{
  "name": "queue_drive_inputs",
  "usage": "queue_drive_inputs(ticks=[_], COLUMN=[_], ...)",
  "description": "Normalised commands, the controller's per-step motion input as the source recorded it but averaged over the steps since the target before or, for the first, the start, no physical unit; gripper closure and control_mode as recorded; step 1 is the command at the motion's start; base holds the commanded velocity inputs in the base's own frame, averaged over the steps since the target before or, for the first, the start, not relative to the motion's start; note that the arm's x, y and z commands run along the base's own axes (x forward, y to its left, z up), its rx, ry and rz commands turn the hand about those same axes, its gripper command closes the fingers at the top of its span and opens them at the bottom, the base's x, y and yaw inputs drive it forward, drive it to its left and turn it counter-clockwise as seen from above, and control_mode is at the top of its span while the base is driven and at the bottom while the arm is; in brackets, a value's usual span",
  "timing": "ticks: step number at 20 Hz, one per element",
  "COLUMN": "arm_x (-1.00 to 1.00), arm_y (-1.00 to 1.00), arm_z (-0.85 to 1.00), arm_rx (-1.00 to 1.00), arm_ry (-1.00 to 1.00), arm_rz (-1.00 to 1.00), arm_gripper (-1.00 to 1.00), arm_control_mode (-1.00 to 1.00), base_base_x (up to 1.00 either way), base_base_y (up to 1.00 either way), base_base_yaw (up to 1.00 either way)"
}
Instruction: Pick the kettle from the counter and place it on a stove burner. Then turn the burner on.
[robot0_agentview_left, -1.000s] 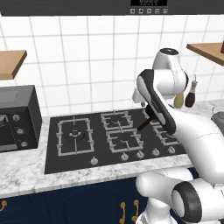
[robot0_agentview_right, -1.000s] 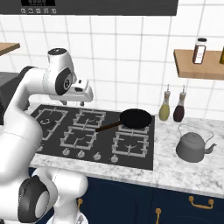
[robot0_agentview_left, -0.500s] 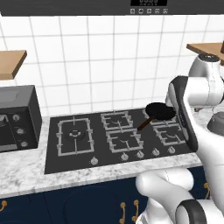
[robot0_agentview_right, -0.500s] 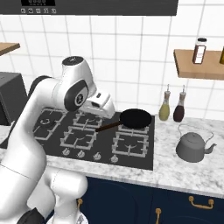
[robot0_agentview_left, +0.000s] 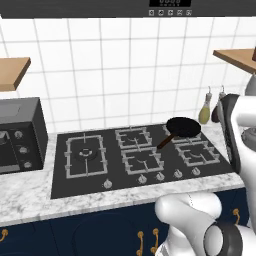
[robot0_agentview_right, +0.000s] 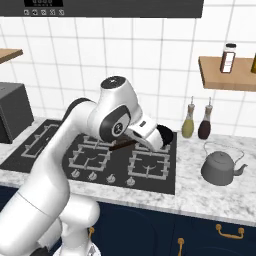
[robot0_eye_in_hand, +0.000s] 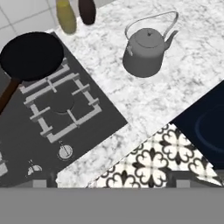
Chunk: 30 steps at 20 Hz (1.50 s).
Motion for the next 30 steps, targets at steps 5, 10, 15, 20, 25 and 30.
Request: queue_drive_inputs(ticks=[5,10,15,20,25,30], arm_x=[0.22,0.5,0.57,0.32,0.38,0.59], arm_y=[-1.0,-1.0,-0.81,-0.12,-0.12,-0.03], arm_z=[-0.23,-0.38,0.04,0.1,-0.41,-0.32], arm_rx=[0.0,0.07,0.1,0.03,0.0,-0.02], arm_ry=[-0.05,-0.02,-0.03,0.05,0.02,0.0], arm_rz=[-0.09,-0.01,0.0,0.0,0.0,-0.11], arm_gripper=[-1.0,-1.0,-1.0,-1.0,-1.0,-1.0], arm_control_mode=[-1.0,-1.0,-1.0,-1.0,-1.0,-1.0], base_base_x=[0.0,0.0,0.0,0.0,0.0,0.0], base_base_y=[0.0,0.0,0.0,0.0,0.0,0.0], base_base_yaw=[0.0,0.0,0.0,0.0,0.0,0.0])
